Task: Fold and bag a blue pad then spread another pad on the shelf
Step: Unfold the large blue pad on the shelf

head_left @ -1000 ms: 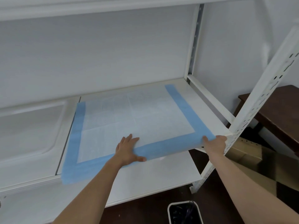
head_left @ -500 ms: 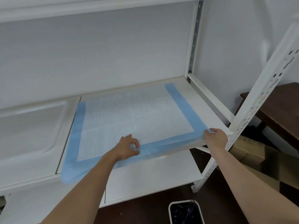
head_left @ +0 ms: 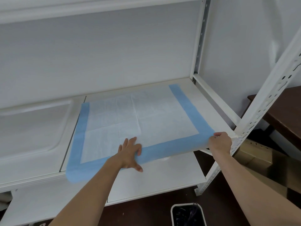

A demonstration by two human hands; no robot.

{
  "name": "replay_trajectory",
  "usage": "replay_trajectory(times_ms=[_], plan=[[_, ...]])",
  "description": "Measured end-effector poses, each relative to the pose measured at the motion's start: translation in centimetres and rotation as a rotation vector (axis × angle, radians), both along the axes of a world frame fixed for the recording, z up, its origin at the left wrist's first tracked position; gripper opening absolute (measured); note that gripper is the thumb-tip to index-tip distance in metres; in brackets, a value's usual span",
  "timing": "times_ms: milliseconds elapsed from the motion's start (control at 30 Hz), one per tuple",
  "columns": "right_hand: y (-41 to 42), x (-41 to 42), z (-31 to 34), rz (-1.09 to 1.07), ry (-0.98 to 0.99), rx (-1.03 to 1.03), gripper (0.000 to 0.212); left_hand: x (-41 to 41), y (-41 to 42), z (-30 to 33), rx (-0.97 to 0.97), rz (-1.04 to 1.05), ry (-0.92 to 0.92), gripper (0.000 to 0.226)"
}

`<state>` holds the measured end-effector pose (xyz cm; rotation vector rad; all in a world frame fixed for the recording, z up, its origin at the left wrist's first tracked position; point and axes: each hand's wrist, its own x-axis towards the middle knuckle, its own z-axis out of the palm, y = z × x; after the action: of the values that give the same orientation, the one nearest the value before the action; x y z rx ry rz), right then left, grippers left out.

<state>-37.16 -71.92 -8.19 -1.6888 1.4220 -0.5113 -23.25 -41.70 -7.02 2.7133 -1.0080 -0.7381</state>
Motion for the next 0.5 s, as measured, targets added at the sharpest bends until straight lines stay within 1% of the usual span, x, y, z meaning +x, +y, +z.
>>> replay_trajectory(times_ms=[67,167,233,333,433,500], plan=[[0.3,0.2,0.1,-0.011,0.031,-0.054,0.031,-0.1,0.2,-0.6,0.009,-0.019,-0.093,0.052],[1.1,1.2,0.3,0.017,0.011,-0.251,0.031,0.1,0.3,-0.9,-0.097,-0.014,-0.117,0.037],[1.8,2.4,0.3,0.136,-0.022,-0.357,0.027,0.3,0.5,-0.8,-0.21,0.013,-0.087,0.024],[3.4,4.0,-0.3,0.409,-0.099,-0.372,0.024,0.7,1.1,-0.7,-0.354,0.099,-0.064,0.011],[5.2,5.6,-0.5,0.582,-0.131,-0.347,0.027,0.5,1.9,0.0,-0.404,0.19,0.022,0.033],[6.4,6.6,-0.4,0.646,-0.125,-0.339,0.028,0.5,2.6,0.8,-0.382,0.257,0.129,0.033]])
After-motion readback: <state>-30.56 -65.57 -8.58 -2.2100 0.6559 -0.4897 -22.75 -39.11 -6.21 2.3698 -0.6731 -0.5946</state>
